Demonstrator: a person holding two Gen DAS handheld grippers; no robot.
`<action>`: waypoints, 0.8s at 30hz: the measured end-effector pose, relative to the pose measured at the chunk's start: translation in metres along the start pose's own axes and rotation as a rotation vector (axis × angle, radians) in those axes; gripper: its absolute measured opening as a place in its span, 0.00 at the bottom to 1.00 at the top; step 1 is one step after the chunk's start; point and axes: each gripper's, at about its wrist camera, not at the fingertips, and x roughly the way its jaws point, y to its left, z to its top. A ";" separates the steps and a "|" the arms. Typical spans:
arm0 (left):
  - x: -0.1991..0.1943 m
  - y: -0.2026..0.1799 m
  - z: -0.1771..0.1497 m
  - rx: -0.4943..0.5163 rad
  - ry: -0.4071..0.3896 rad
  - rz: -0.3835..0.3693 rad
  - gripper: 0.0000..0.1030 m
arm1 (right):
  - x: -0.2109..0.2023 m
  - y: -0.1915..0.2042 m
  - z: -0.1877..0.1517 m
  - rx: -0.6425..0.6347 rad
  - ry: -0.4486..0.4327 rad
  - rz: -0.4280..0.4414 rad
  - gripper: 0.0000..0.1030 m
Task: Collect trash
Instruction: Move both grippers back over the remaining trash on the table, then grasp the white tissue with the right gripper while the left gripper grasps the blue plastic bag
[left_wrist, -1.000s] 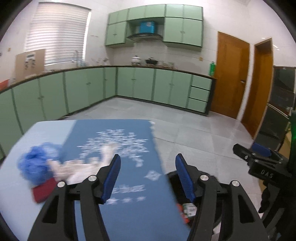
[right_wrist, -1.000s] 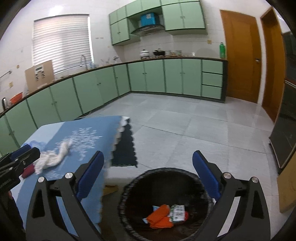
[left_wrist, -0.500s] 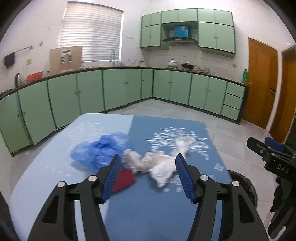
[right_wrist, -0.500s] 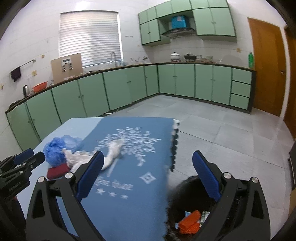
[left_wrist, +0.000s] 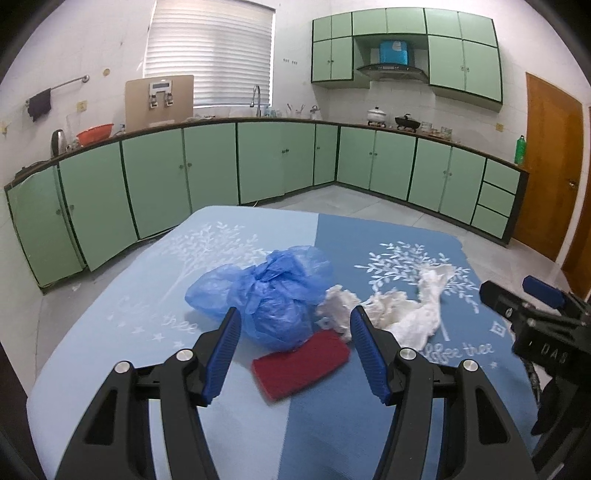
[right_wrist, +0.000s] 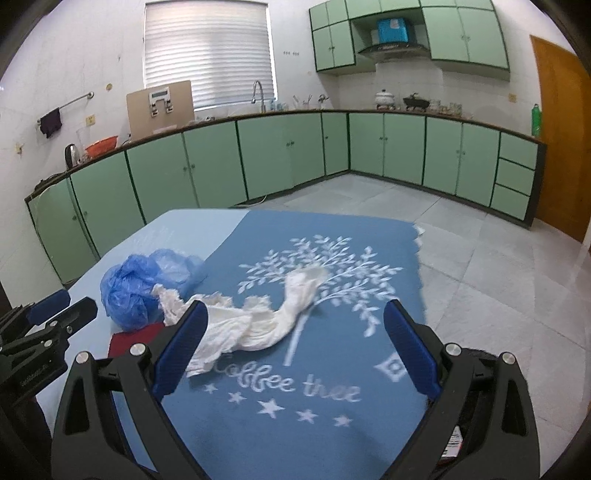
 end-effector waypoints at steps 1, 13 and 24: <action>0.004 0.001 0.000 -0.001 0.007 0.003 0.59 | 0.006 0.002 0.000 -0.004 0.010 0.003 0.89; 0.030 0.009 -0.008 -0.034 0.053 0.022 0.58 | 0.043 0.022 -0.007 -0.019 0.109 0.028 0.79; 0.040 0.007 -0.008 -0.034 0.074 0.017 0.58 | 0.061 0.031 -0.012 -0.030 0.208 0.044 0.60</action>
